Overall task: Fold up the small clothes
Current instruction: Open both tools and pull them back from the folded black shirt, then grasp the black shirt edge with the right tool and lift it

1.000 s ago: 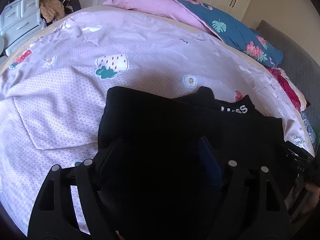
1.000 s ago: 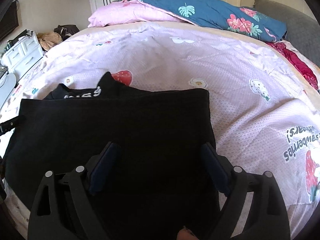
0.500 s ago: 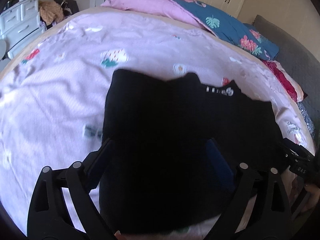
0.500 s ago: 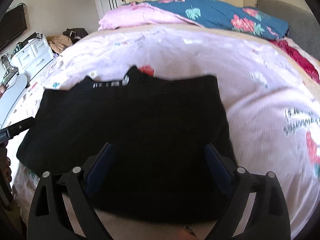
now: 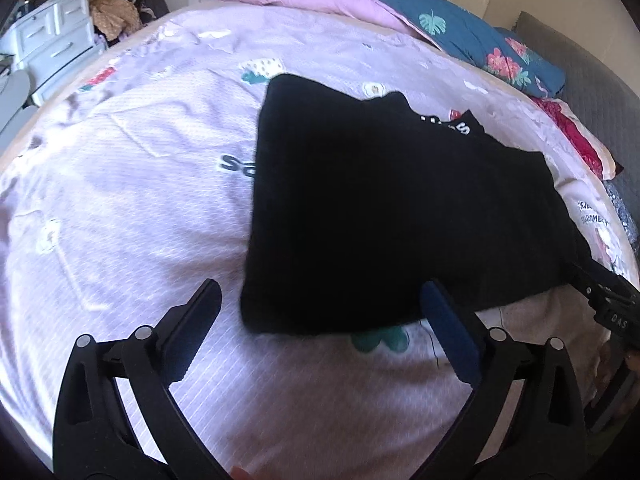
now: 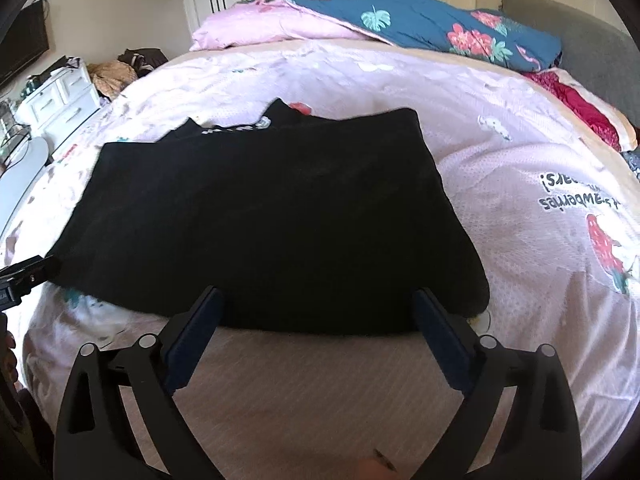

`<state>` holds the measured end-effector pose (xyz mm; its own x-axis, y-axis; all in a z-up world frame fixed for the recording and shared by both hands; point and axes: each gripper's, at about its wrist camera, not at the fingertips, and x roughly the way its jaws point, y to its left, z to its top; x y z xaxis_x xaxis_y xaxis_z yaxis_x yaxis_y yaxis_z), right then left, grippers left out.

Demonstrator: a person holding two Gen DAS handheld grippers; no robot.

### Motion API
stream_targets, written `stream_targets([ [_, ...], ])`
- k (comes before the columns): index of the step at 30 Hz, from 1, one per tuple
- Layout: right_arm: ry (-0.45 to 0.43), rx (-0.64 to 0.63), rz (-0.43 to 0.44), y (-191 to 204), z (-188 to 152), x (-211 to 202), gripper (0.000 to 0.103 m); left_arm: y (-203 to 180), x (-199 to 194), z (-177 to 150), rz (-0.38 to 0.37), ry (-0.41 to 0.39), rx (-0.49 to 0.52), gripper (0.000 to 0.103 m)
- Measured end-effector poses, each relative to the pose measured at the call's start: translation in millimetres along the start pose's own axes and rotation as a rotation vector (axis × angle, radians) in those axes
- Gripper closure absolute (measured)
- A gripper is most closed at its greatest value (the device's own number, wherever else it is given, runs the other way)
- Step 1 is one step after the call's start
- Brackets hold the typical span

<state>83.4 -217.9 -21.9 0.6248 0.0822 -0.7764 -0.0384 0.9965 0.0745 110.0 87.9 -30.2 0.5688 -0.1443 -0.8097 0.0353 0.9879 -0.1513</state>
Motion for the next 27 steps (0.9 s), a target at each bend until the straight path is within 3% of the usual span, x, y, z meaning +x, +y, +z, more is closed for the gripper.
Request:
stream_targets([
  [10, -0.033, -0.069, 0.022, 37, -8, -23, 0.004, 14, -34, -15, 0.056, -0.036, -0.010, 0.009],
  [27, -0.071, -0.381, 0.060, 159, -14, -8, 0.004, 76, -44, -11, 0.085, -0.070, -0.187, 0.009],
])
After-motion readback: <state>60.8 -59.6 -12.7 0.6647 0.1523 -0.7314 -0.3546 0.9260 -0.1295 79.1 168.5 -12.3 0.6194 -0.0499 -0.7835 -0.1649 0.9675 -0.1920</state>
